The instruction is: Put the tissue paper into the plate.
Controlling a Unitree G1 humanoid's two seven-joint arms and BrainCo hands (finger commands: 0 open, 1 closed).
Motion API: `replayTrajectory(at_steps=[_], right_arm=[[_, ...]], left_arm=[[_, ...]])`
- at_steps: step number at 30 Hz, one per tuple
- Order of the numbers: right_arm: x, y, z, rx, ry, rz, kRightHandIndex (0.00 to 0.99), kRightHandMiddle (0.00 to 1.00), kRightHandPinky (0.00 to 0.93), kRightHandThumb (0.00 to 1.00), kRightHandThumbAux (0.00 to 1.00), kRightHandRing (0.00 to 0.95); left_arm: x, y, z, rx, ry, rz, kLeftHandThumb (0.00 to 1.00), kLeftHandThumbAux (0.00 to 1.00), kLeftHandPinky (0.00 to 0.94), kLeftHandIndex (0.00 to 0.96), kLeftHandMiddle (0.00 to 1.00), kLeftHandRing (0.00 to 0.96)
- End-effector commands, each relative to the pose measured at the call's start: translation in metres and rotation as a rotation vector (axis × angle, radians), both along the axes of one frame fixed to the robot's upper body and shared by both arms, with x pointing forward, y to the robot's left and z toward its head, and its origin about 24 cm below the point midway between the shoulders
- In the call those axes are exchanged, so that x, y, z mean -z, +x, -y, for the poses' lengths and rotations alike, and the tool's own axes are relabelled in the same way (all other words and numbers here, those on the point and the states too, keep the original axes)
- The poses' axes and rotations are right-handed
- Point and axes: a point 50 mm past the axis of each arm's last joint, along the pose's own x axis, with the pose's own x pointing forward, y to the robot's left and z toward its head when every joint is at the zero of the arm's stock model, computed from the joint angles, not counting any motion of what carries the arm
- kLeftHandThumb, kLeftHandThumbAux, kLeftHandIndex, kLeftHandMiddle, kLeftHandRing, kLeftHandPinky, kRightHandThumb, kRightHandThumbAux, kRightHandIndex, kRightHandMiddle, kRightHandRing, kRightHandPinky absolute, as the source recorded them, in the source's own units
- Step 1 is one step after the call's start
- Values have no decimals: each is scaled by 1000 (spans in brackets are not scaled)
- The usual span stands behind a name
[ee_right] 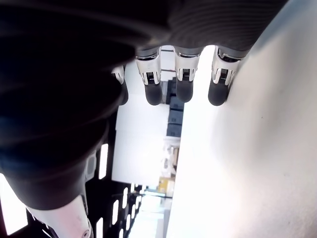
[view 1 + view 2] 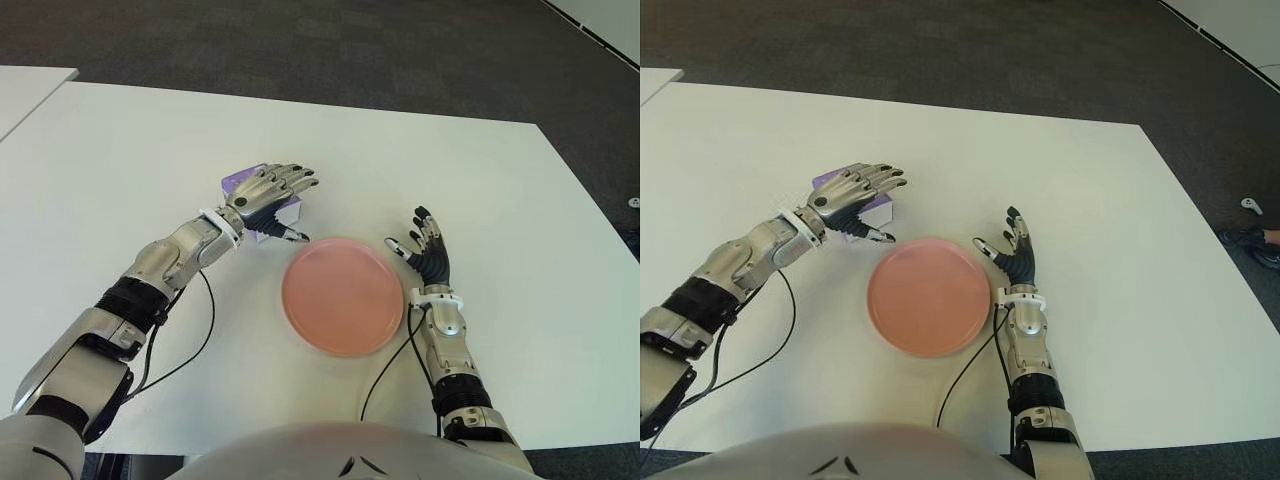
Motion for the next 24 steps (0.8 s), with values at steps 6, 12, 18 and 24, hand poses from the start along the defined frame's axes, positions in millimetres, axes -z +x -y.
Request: replayTrajectory(at_steps=[6,12,18,24], right_arm=[[35,-22,-8,4,41,-188,0,0,20,0,813,0],[35,-22,-8,0,46,-187,0,0,18,0,812,0],[35,-22,-8,-8,49,-190,0,0,18,0,811,0],[35,-22,-8,-17,47,-194,0,0,17,0,807,0]], left_arm=[[-12,9,-7,-40,17,53,0,317,0,0,0,0],[-29,13,-20,-74,31,153,0,308,0,0,0,0],[-42,9,-26,-92,27,240,0,318,0,0,0,0],[-45,8,-30,-142,32,263,0,330,0,0,0,0]])
